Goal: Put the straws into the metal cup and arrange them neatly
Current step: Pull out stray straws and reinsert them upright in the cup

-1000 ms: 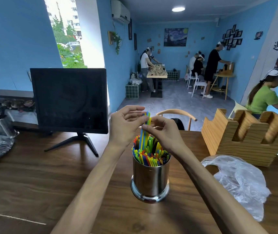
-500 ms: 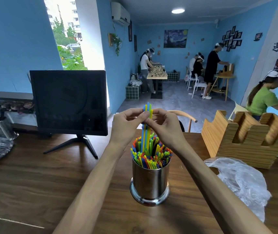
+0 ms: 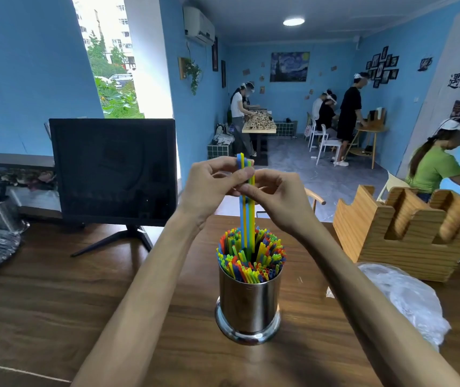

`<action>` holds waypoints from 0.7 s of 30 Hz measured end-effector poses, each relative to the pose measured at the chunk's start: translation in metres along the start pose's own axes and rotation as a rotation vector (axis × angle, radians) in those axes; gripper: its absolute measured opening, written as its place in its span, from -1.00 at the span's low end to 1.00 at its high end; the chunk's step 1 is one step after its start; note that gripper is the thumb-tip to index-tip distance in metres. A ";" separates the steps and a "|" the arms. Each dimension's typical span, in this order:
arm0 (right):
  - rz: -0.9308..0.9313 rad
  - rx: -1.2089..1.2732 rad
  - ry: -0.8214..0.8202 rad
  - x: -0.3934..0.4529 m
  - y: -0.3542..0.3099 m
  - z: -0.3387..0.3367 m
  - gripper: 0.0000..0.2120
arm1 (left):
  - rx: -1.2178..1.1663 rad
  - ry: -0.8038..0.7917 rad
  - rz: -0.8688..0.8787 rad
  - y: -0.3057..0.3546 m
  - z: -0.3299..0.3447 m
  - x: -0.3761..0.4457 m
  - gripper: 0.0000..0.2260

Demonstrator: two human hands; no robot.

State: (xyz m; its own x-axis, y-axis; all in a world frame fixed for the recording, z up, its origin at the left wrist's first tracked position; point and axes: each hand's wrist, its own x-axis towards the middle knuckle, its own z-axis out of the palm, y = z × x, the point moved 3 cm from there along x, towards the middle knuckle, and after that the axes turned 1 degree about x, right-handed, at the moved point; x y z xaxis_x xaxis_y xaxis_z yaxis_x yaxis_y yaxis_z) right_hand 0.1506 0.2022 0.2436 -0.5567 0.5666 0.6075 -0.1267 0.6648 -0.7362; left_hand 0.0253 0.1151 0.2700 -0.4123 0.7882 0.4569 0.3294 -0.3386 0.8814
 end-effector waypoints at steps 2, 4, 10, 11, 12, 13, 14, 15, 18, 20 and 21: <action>-0.023 0.001 0.002 0.003 -0.005 -0.003 -0.94 | 0.024 0.009 0.072 0.010 -0.002 0.002 -0.92; -0.052 -0.015 0.010 0.006 -0.010 -0.006 -0.93 | 0.059 0.039 0.155 0.018 -0.004 0.001 -0.88; -0.040 0.010 0.047 0.006 -0.011 -0.014 -0.94 | -0.054 0.192 0.171 0.023 -0.012 -0.005 -0.87; -0.029 0.014 0.068 0.005 -0.008 -0.015 -0.95 | -0.077 0.225 0.167 0.024 -0.015 -0.006 -0.89; -0.017 0.019 0.096 0.003 -0.005 -0.016 -0.95 | -0.087 0.265 0.174 0.025 -0.019 -0.007 -0.91; -0.004 0.030 0.120 0.002 -0.004 -0.017 -0.96 | -0.094 0.297 0.189 0.026 -0.024 -0.009 -0.91; 0.013 0.047 0.137 0.000 -0.003 -0.017 -0.96 | -0.107 0.307 0.203 0.027 -0.030 -0.012 -0.93; 0.034 0.073 0.142 -0.001 -0.004 -0.017 -0.96 | -0.125 0.284 0.206 0.027 -0.033 -0.016 -0.93; 0.132 0.198 0.103 -0.001 -0.004 -0.014 -0.95 | -0.128 0.093 0.149 0.015 -0.030 -0.034 -0.86; 0.208 0.287 0.071 0.001 -0.005 -0.011 -0.91 | -0.139 -0.012 0.084 0.000 -0.022 -0.046 -0.84; 0.240 0.312 0.057 0.002 -0.005 -0.010 -0.90 | -0.147 -0.042 0.049 -0.007 -0.018 -0.052 -0.87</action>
State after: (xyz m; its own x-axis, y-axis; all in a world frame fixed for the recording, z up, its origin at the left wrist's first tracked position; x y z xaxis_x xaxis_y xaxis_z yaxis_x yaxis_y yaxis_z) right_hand 0.1578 0.2050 0.2511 -0.5553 0.7199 0.4165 -0.2473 0.3352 -0.9091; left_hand 0.0286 0.0672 0.2419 -0.3617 0.7887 0.4972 0.2191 -0.4465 0.8676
